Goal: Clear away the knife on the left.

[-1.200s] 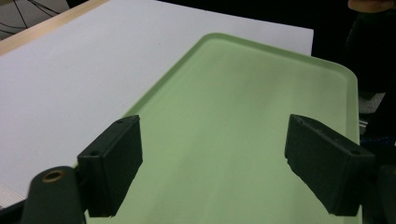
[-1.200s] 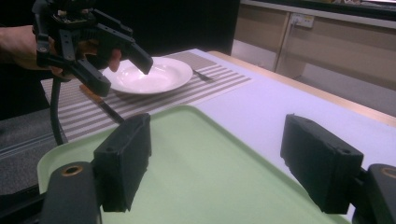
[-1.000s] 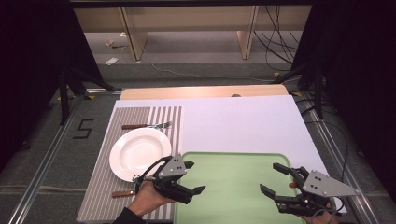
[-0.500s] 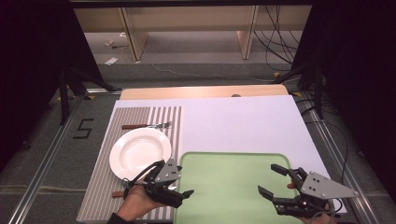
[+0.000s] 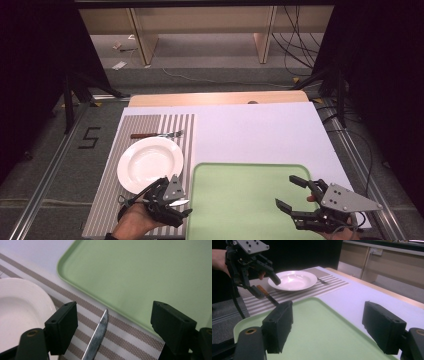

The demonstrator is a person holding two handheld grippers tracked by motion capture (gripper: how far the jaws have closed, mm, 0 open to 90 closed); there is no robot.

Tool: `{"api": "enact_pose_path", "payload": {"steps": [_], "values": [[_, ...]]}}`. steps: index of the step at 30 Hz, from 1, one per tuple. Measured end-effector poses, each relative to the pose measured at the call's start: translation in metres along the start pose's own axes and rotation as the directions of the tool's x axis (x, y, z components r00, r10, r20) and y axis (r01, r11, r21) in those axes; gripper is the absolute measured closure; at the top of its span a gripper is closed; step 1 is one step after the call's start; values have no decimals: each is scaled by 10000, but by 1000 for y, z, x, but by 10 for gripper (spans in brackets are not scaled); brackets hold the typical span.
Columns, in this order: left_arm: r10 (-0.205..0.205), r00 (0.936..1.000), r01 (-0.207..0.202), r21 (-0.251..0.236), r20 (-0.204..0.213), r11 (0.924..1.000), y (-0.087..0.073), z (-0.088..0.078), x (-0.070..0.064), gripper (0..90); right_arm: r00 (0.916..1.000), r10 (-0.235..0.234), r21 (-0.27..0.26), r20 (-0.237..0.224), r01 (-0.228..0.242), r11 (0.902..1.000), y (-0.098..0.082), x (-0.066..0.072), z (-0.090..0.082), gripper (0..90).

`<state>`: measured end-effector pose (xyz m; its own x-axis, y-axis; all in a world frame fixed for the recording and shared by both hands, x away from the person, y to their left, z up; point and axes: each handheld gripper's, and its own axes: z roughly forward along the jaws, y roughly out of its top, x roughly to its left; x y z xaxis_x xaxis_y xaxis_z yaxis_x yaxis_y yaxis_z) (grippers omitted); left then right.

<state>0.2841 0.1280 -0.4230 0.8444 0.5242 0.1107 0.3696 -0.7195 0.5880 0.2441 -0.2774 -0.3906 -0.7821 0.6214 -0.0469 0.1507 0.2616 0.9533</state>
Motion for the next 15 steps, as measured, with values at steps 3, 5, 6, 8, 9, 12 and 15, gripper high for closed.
{"api": "enact_pose_path", "payload": {"steps": [3,5,6,8,9,12,15], "values": [[78,9999,-74,335,-101,9994,-5,1,3,217,10000,-12,6,9,12,10000,0,0,0,258],[56,9998,-46,558,-170,9984,-9,2,5,222,10000,-34,18,4,34,10000,0,0,1,258],[60,9998,-46,686,-205,9976,-10,2,6,223,10000,-42,46,11,42,10000,0,1,1,258],[71,9998,-54,847,-205,9964,-13,1,8,224,10000,-44,49,22,44,10000,0,1,1,258],[95,9998,-81,919,-155,9957,-15,1,8,226,10000,-39,48,23,39,10000,0,0,0,258],[88,9997,-65,1076,-207,9942,-20,-1,8,228,10000,-9,49,25,9,10000,0,0,1,258],[-33,9997,60,1223,-222,9925,-26,-3,10,236,10000,-43,58,32,42,10000,0,1,0,258]]}}
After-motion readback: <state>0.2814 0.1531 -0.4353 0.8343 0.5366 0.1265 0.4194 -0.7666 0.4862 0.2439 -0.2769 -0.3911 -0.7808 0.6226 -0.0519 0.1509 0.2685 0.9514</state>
